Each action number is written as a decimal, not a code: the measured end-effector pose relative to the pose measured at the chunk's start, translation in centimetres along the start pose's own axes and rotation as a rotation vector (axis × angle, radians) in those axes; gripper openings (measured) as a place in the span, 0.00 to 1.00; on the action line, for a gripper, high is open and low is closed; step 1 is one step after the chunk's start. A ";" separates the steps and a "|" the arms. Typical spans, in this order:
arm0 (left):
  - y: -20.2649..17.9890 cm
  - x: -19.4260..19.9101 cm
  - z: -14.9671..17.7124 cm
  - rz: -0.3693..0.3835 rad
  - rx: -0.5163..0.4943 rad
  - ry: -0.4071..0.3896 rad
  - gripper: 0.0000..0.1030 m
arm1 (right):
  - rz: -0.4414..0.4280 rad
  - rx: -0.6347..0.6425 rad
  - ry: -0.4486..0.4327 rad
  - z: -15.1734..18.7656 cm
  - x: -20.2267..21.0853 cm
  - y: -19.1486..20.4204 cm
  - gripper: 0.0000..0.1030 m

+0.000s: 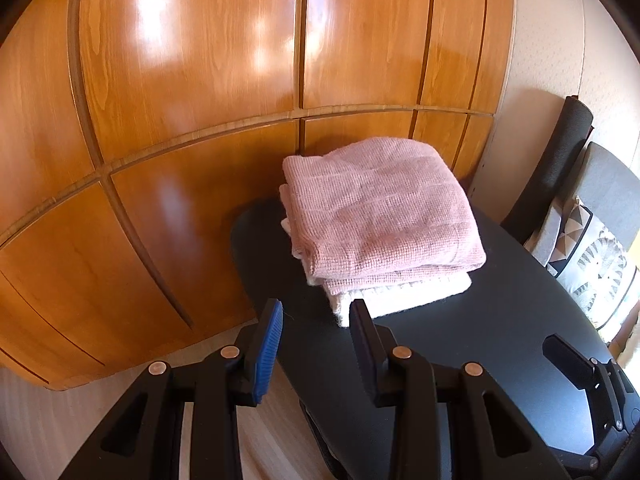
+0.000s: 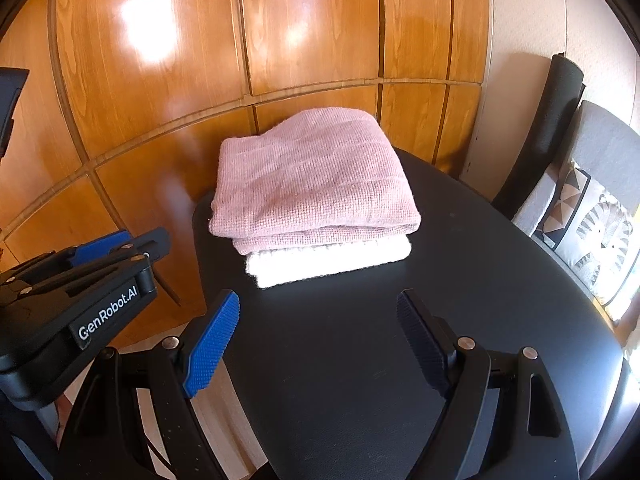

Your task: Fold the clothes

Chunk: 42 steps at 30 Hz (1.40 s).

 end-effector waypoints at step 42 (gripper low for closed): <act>0.1 0.8 -0.4 0.011 0.017 -0.090 0.34 | -0.034 -0.029 0.018 0.6 -0.9 0.3 0.81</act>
Point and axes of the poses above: each gripper's, at about its wrist camera, not at the fingertips, and x roughly against the way its jaws point, y to its left, z to its underside, the point moved 5 cm from there along -x, roughly the way its jaws point, and after that the axes turned 13 degrees about x, right-handed, at the moved point
